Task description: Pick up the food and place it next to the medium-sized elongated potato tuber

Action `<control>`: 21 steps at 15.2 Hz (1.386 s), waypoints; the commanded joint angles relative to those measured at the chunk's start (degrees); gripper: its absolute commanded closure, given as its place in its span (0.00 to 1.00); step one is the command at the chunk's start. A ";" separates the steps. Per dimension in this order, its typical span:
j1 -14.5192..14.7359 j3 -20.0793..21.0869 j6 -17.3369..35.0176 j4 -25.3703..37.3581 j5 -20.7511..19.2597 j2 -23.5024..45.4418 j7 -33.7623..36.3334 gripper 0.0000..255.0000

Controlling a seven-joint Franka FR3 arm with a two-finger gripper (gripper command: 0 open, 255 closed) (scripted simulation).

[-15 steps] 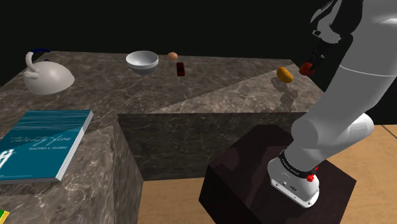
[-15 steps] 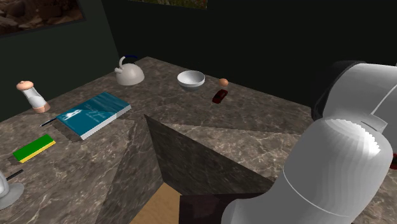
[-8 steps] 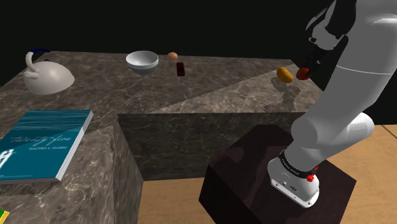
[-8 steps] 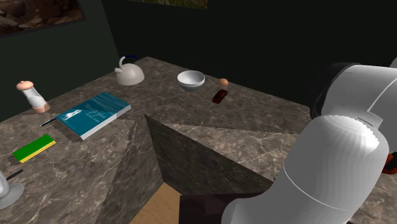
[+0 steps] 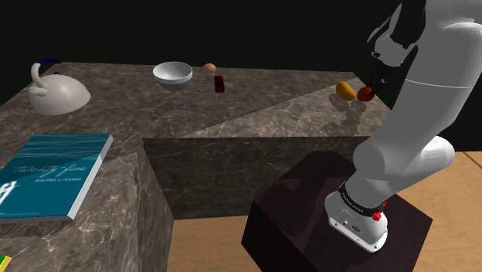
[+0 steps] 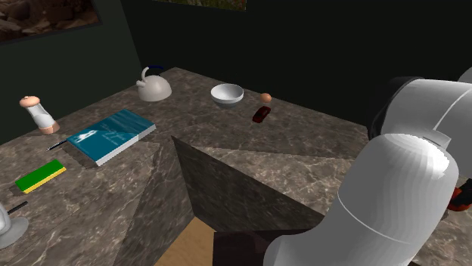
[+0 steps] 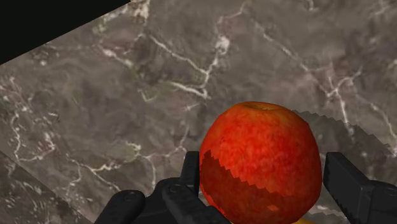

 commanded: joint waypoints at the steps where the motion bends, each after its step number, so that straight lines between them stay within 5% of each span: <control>1: 0.00 0.01 0.06 -0.04 0.02 0.01 -0.01 1.00; 4: 0.00 0.01 0.06 -0.04 0.02 0.01 -0.01 1.00; 5: 0.00 0.01 0.06 -0.04 0.02 0.01 -0.01 0.00; 21: 1.55 -1.88 -5.53 2.28 -4.14 -4.46 2.66 0.00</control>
